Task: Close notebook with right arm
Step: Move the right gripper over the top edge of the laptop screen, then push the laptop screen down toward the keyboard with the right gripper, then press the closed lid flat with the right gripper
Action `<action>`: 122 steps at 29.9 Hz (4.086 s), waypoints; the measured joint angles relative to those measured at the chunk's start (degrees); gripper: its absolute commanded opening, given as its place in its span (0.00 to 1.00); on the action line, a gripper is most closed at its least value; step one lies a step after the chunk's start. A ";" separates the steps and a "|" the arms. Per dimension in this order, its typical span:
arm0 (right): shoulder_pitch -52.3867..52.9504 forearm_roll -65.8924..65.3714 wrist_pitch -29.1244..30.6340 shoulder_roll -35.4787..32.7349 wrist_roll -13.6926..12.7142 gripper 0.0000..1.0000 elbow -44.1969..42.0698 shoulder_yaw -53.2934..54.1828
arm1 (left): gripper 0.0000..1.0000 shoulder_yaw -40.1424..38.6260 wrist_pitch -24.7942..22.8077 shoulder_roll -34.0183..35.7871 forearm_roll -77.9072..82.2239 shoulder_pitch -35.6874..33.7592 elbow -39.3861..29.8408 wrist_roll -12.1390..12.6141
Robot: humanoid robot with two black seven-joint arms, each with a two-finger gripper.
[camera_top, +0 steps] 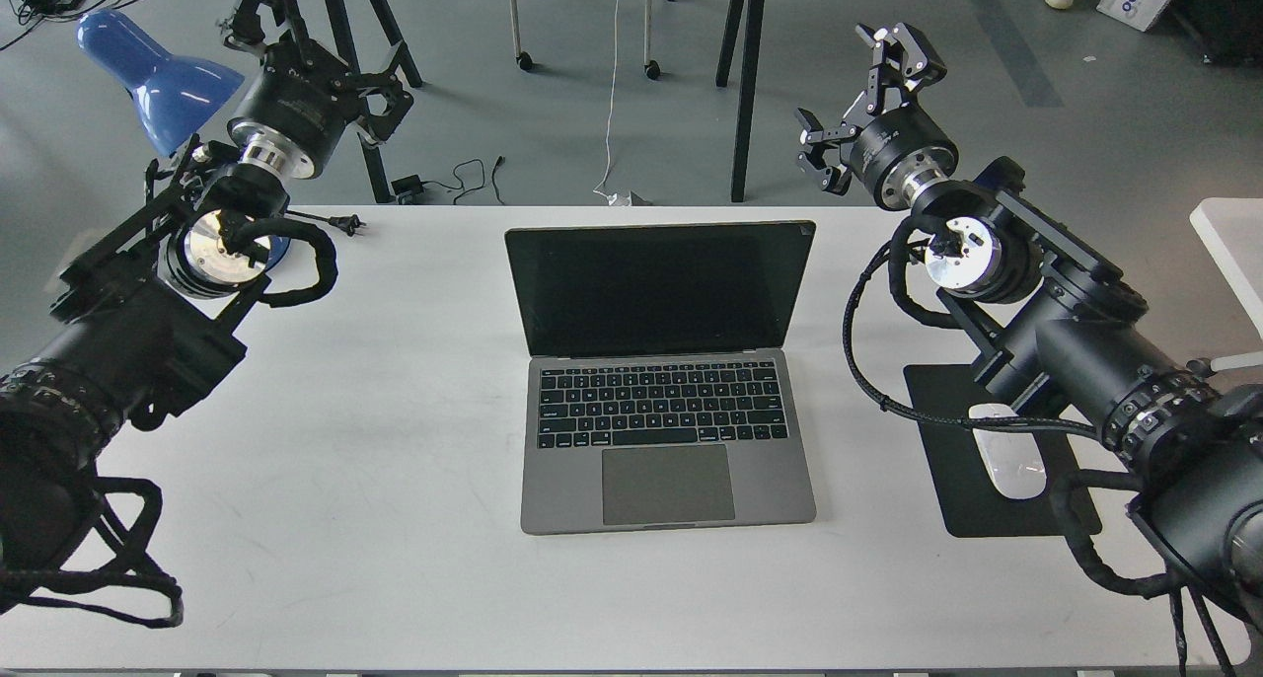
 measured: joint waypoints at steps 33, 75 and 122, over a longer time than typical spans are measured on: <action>-7.59 0.09 -1.46 -4.75 -1.22 1.00 15.35 -7.27 | 1.00 0.01 0.00 0.00 0.00 0.08 -0.03 0.00; -17.71 -7.42 3.58 -15.91 -0.60 1.00 34.18 -17.75 | 1.00 0.01 0.00 0.00 0.00 0.08 -0.02 0.00; -24.31 -21.01 2.52 -11.71 -0.89 1.00 29.43 -21.64 | 1.00 0.01 0.00 -0.09 0.07 0.07 -0.02 0.08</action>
